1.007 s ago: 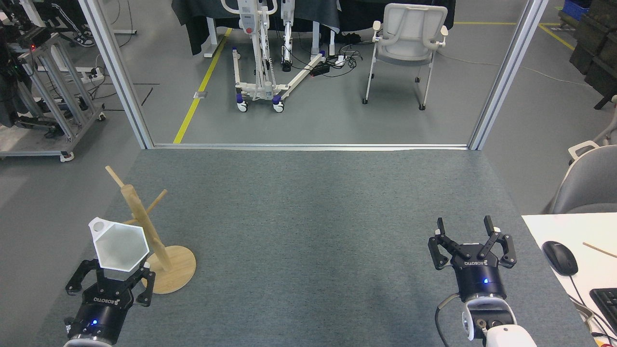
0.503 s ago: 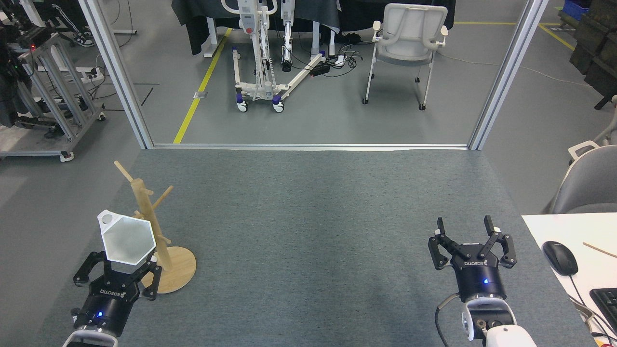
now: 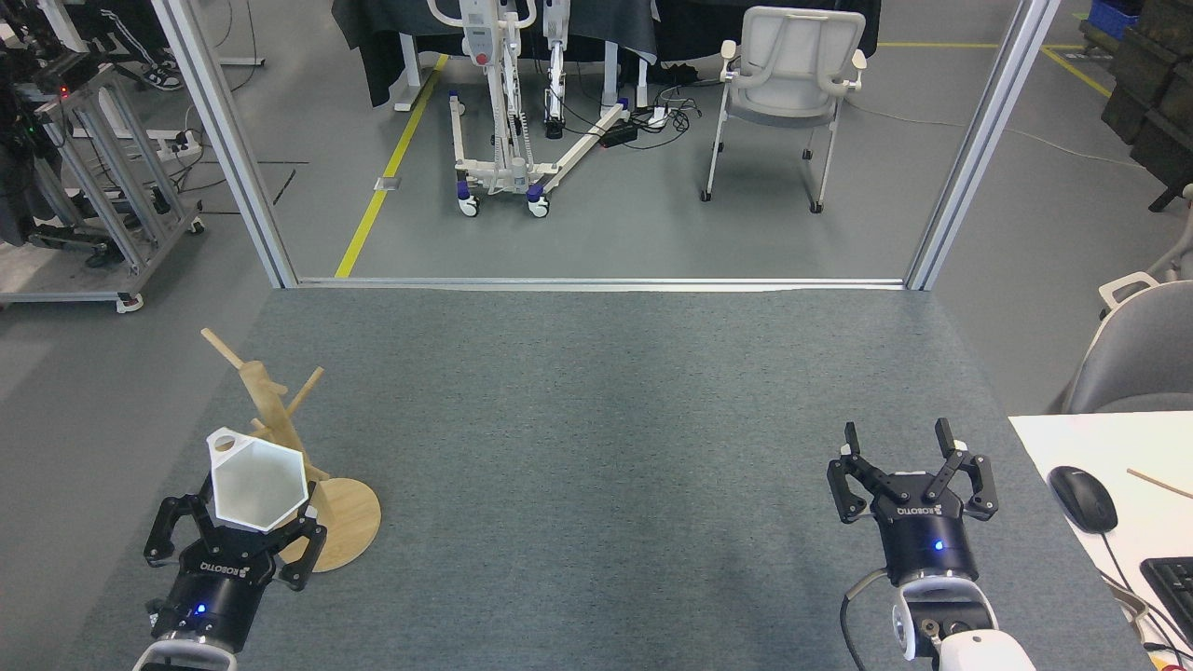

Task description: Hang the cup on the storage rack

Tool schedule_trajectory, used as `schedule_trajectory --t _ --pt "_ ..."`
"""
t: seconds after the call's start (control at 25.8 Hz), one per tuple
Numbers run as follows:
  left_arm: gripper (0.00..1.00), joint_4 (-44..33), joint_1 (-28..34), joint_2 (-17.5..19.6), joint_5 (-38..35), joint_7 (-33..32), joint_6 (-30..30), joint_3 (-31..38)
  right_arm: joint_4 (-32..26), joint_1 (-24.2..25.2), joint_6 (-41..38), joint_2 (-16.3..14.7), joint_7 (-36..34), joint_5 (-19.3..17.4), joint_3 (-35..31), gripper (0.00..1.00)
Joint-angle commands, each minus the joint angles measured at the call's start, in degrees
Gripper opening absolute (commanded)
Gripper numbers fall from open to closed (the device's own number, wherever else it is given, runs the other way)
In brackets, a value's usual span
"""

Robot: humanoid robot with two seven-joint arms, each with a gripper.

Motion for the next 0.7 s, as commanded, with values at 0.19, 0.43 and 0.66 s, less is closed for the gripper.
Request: schedule_trajectory --t 0.19,0.43,0.66 --pt "0.99 1.03 -0.10 0.05 0.02 -0.21 -0.16 -0.01 -0.01 0.07 -0.02 0.06 0.05 -0.01 0.00 0.99" --pt "0.99 1.65 -0.10 -0.04 0.02 -0.21 -0.33 -0.01 -0.09 -0.02 -0.02 0.06 -0.03 -0.01 0.00 0.99" --pt "0.99 5.43 -0.19 -0.74 -0.07 -0.21 0.19 -0.01 -0.36 -0.10 -0.11 0.15 -0.03 -0.01 0.00 0.99"
